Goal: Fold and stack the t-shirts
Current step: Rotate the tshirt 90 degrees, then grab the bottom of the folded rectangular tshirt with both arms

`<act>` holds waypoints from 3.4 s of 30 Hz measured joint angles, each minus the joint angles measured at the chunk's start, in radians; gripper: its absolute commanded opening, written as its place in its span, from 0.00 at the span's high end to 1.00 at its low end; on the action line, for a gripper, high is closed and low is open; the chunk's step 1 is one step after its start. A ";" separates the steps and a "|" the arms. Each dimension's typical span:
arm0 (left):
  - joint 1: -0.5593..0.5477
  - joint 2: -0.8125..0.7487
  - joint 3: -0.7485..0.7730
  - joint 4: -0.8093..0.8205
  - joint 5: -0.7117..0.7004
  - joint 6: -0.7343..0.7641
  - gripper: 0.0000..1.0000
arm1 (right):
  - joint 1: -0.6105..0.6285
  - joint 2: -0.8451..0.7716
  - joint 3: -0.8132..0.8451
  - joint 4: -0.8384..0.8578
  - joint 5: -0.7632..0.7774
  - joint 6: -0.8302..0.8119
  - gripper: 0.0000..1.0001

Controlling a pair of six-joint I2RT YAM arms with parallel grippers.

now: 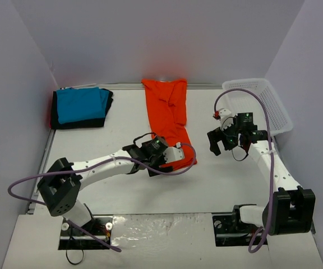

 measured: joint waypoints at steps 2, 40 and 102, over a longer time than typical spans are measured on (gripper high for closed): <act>-0.016 0.017 0.000 0.028 -0.023 -0.004 0.06 | 0.000 0.000 0.000 0.010 0.022 0.003 0.00; -0.059 0.188 0.000 0.159 0.107 -0.069 0.32 | 0.006 0.024 -0.020 0.072 0.212 0.021 0.00; 0.233 0.064 -0.084 0.067 0.418 -0.161 0.98 | 0.322 0.204 -0.129 0.047 -0.417 -0.608 0.16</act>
